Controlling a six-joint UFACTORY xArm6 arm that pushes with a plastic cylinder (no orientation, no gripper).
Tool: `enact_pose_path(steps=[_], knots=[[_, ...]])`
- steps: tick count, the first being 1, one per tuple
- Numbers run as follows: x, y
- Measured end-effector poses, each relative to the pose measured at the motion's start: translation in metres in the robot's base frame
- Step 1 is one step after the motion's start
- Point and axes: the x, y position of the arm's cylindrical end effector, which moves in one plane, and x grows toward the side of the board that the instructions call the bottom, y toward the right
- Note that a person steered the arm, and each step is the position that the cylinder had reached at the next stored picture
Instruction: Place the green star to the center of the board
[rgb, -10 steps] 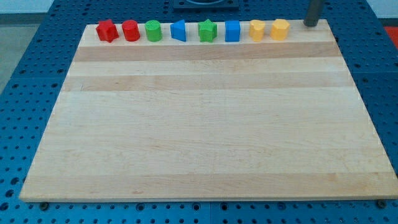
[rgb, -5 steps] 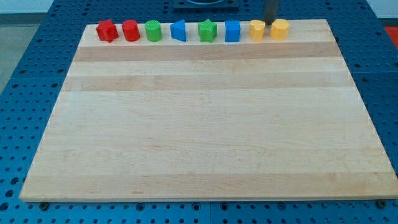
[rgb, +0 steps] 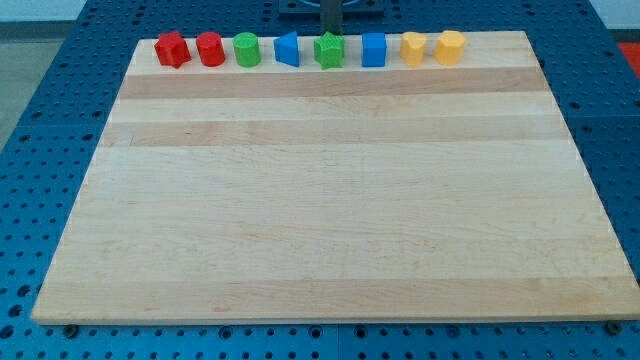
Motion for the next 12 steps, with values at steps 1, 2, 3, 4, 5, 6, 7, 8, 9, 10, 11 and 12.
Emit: enact_pose_path(steps=[1,2,3,4,5,6,7,8,9,10,11,12], knots=[[0.009,-0.003],[0.021,-0.007],[0.034,-0.023],[0.051,-0.04],[0.07,-0.049],[0.078,-0.042],[0.083,-0.028],[0.083,-0.002],[0.083,0.027],[0.084,0.04],[0.093,0.035],[0.111,0.019]])
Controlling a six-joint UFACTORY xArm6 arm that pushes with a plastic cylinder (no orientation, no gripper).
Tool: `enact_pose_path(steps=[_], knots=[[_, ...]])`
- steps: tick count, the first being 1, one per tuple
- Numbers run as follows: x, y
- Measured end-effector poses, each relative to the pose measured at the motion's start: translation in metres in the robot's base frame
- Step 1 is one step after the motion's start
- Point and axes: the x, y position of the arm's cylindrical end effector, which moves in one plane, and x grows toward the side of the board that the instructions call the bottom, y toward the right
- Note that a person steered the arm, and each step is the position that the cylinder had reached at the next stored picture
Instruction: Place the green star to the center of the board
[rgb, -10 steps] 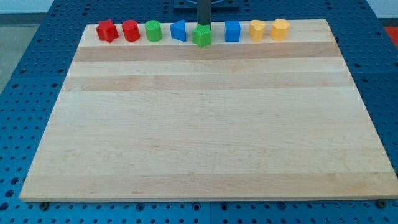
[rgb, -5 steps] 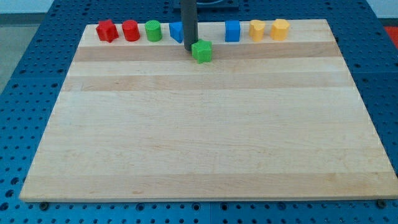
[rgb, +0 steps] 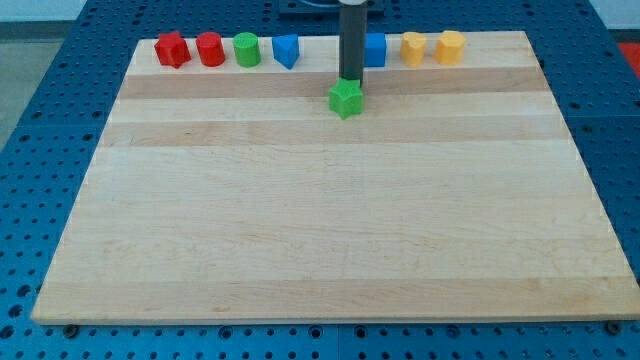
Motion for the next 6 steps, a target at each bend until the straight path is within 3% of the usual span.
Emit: enact_pose_path(steps=[3,6], knots=[[0.054,-0.023],[-0.052,-0.023]])
